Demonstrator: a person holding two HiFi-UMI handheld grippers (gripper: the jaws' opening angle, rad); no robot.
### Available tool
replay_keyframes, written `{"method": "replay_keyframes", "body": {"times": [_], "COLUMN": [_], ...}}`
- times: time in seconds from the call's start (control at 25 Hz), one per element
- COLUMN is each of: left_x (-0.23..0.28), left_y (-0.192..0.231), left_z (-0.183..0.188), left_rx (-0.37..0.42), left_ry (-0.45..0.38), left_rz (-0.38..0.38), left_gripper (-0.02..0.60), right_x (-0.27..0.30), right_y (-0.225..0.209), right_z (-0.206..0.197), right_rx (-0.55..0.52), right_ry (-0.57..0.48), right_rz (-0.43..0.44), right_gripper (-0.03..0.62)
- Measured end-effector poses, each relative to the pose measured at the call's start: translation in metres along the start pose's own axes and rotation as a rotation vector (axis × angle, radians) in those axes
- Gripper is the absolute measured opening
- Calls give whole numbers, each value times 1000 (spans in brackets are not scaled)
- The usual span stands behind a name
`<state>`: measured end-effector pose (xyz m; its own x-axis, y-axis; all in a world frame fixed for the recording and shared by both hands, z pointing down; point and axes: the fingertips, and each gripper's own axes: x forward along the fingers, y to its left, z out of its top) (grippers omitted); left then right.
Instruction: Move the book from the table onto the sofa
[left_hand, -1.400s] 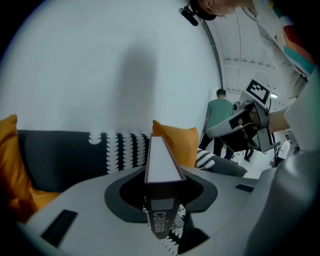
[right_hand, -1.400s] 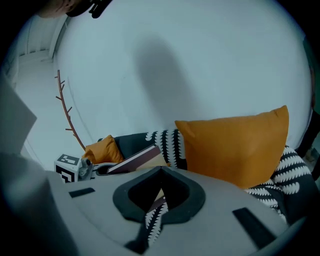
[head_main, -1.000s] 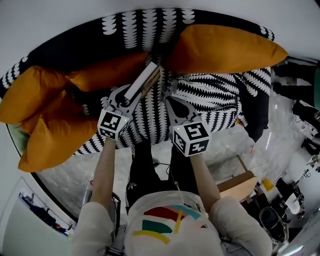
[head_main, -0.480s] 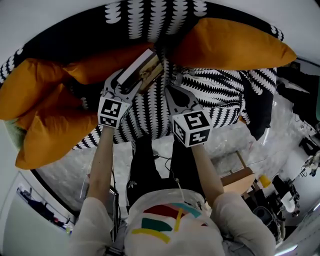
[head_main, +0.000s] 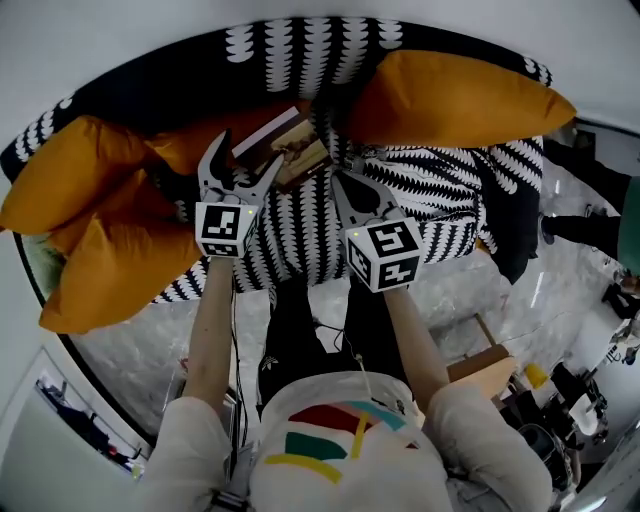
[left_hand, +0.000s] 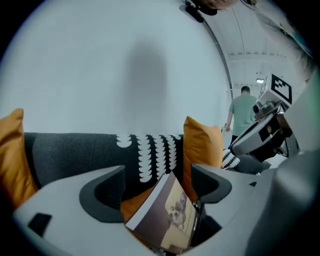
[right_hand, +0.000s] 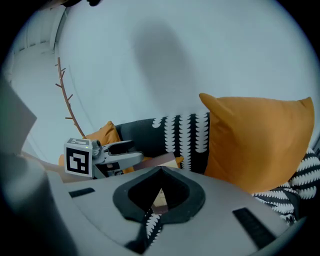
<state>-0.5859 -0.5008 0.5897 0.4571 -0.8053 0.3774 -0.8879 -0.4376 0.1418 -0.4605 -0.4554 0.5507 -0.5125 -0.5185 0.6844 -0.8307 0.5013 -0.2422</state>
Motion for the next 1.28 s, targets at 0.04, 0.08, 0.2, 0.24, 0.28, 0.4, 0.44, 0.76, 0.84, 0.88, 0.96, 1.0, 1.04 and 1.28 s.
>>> {"method": "replay_keyframes", "body": {"times": [0.04, 0.08, 0.2, 0.24, 0.28, 0.4, 0.44, 0.76, 0.84, 0.88, 0.96, 1.0, 1.04, 1.28], "left_x": [-5, -11, -36, -48, -60, -96, -108, -206, -226, -235, -250, -256, -262, -282], "left_y": [0, -1, -13, -20, -30, -54, -59, -91, -97, -100, -105, -107, -108, -115], "left_z": [12, 25, 64, 78, 92, 144, 164, 285, 303, 312, 327, 333, 338, 355], "left_rx": [0, -1, -11, -13, -14, -1, 14, 64, 64, 69, 77, 82, 88, 124], "left_ry": [-18, -35, -80, -95, -110, -184, -216, -409, -445, -464, -504, -522, -538, -595], "left_rz": [9, 20, 45, 47, 46, 59, 78, 312, 341, 351, 370, 381, 391, 443], "left_gripper": [394, 394, 393, 393, 393, 383, 336, 8, 8, 8, 8, 8, 8, 8], "right_x": [-5, -12, -40, -53, -67, -107, -119, -221, -241, -249, -264, -270, -274, -285], "right_y": [2, 4, 14, 19, 24, 37, 40, 69, 80, 85, 95, 99, 103, 115], "right_z": [9, 19, 47, 55, 62, 92, 104, 188, 201, 207, 217, 220, 223, 228], "right_rx": [-5, -9, -18, -23, -29, -57, -65, -110, -111, -113, -128, -139, -151, -224], "right_ry": [-21, -43, -99, -114, -128, -194, -227, -485, -542, -568, -612, -628, -641, -672], "right_rz": [-6, -11, -21, -21, -21, -21, -20, 3, 21, 31, 53, 63, 71, 89], "right_gripper": [12, 12, 12, 12, 12, 12, 12, 12, 12, 12, 12, 12, 12, 12]}}
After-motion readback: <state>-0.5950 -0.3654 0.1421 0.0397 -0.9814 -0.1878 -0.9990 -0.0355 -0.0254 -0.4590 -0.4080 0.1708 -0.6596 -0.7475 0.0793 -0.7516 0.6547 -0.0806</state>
